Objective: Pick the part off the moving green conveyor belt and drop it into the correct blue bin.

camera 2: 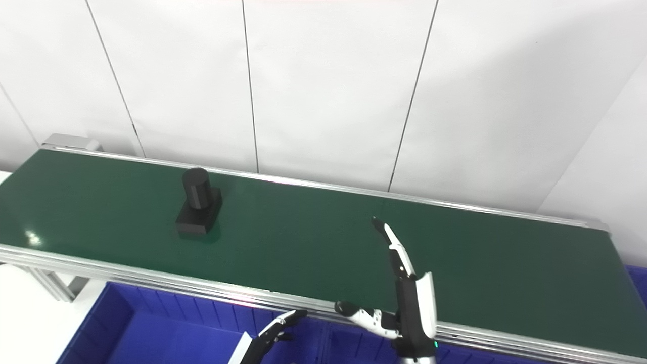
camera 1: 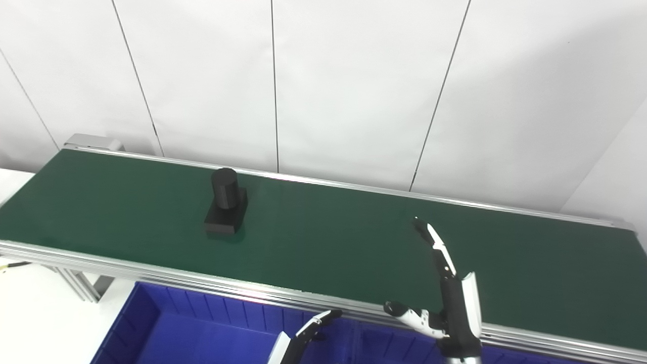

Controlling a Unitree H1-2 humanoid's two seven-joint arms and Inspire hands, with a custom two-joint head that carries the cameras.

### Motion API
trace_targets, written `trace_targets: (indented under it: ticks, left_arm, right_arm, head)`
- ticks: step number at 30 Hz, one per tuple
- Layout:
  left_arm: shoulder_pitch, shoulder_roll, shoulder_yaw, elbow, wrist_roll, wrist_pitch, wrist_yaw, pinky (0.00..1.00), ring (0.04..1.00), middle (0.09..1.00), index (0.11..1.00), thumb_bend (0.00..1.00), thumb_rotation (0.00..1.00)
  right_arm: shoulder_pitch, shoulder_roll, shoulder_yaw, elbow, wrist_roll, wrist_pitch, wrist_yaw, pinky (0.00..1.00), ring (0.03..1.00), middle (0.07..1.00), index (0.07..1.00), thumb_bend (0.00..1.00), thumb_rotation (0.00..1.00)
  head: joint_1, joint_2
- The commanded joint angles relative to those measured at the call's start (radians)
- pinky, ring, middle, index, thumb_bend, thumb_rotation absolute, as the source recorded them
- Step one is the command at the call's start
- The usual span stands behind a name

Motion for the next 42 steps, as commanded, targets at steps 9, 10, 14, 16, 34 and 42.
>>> trace_targets:
  ticks: [9, 10, 14, 16, 34, 42]
  left_arm:
    - [-0.014, -0.008, 0.002, -0.010, -0.018, -0.036, -0.003, 0.76, 0.870, 0.884, 0.819, 0.92, 0.87]
    - [-0.013, -0.009, 0.004, -0.011, -0.019, -0.036, -0.005, 0.76, 0.869, 0.883, 0.818, 0.93, 0.87]
    - [-0.006, -0.015, 0.010, -0.017, -0.027, -0.036, -0.020, 0.74, 0.865, 0.879, 0.812, 0.95, 0.87]
    - [-0.004, -0.017, 0.010, -0.017, -0.024, -0.036, -0.022, 0.73, 0.860, 0.878, 0.812, 0.95, 0.87]
    - [-0.002, -0.007, 0.000, -0.012, -0.028, -0.036, -0.027, 0.77, 0.864, 0.882, 0.813, 0.95, 0.85]
    - [0.003, 0.004, 0.002, -0.017, -0.039, -0.036, -0.041, 0.75, 0.876, 0.892, 0.818, 0.93, 0.84]
  right_arm:
    - [-0.111, 0.081, -0.134, 0.110, 0.064, -0.033, 0.205, 0.81, 0.859, 0.861, 0.858, 0.71, 0.66]
    - [-0.118, 0.091, -0.148, 0.124, 0.074, -0.034, 0.232, 0.80, 0.854, 0.865, 0.858, 0.71, 0.64]
    - [-0.145, 0.151, -0.228, 0.205, 0.103, -0.034, 0.340, 0.76, 0.840, 0.870, 0.858, 0.74, 0.65]
    - [-0.150, 0.181, -0.275, 0.235, 0.114, -0.034, 0.388, 0.77, 0.834, 0.866, 0.858, 0.75, 0.67]
    - [-0.267, 0.344, -0.543, 0.476, 0.134, -0.033, 0.760, 0.83, 0.870, 0.903, 0.881, 0.78, 0.54]
    - [-0.304, 0.365, -0.553, 0.558, 0.069, -0.033, 0.716, 0.84, 0.879, 0.901, 0.893, 0.75, 0.53]
  head:
    - [-0.003, -0.006]
    - [-0.002, -0.007]
    - [0.003, -0.009]
    - [0.005, -0.011]
    - [-0.060, -0.018]
    - [-0.105, -0.025]
